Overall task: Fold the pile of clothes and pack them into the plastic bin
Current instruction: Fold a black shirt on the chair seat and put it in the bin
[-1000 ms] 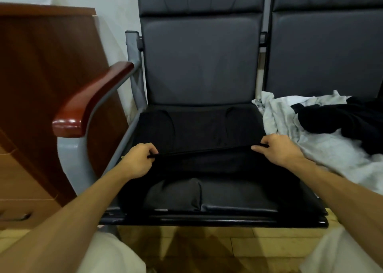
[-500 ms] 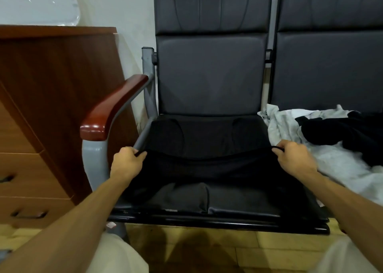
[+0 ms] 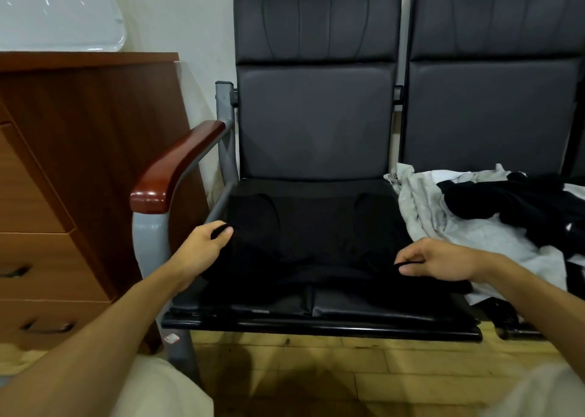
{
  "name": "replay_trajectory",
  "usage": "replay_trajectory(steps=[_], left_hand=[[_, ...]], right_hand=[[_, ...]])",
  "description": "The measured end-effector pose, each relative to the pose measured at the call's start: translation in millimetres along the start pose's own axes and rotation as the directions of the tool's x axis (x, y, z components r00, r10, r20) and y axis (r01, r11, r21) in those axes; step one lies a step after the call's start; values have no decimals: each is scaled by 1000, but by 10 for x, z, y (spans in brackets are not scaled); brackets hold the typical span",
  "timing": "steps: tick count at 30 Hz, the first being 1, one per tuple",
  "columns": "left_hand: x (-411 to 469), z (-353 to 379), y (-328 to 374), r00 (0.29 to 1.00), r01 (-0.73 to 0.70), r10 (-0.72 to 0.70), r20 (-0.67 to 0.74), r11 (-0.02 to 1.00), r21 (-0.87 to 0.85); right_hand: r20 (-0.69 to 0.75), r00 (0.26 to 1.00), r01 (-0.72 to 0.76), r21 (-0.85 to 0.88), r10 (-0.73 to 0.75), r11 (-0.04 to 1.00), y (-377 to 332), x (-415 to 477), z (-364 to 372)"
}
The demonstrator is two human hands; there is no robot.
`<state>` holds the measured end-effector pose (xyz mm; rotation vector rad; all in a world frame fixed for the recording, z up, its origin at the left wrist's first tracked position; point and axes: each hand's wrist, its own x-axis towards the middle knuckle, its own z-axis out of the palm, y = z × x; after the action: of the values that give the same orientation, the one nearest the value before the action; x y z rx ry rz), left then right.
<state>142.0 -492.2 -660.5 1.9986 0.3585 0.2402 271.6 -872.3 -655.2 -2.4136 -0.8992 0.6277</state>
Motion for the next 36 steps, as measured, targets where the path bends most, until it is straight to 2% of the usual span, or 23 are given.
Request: replay_trajectory(steps=[2, 3, 5, 8, 12, 16, 21, 25, 32, 34, 36], left_hand=[[-37, -26, 12, 999, 22, -23, -35, 999, -34], [-52, -32, 22, 998, 32, -35, -53, 998, -49], [-72, -18, 33, 995, 35, -42, -94, 997, -71], [-35, 6, 53, 983, 14, -38, -181, 991, -133], [200, -11, 92, 942, -5, -43, -333, 990, -141], [539, 15, 141, 915, 27, -72, -397, 993, -118], [1004, 38, 92, 899, 87, -85, -429, 996, -16], [1361, 61, -32, 897, 160, -108, -429, 983, 88], [1725, 131, -369, 912, 242, -102, -396, 916, 321], [1741, 156, -385, 921, 223, -73, -384, 904, 363], [1716, 173, -368, 929, 198, -30, -370, 883, 426]], right_hand=[[58, 998, -24, 32, 23, 999, -56, -59, -8], [25, 999, -35, 25, 35, 999, -62, -64, -14], [-146, 988, -64, -33, 58, 997, -54, -26, -46], [-395, 917, -115, -143, 50, 983, -65, 76, -124], [-516, 854, -209, -217, 69, 954, -83, 267, -344], [-525, 848, -254, -295, 65, 921, -113, 539, -618], [-510, 859, -275, -371, 53, 887, 13, 951, -860], [-483, 872, -329, -466, 76, 821, 194, 1262, -943], [-419, 903, -331, -549, 91, 768, 493, 1746, -730], [-382, 921, -318, -616, 80, 721, 558, 1808, -619], [-407, 913, -302, -699, -14, 649, 581, 1821, -498]])
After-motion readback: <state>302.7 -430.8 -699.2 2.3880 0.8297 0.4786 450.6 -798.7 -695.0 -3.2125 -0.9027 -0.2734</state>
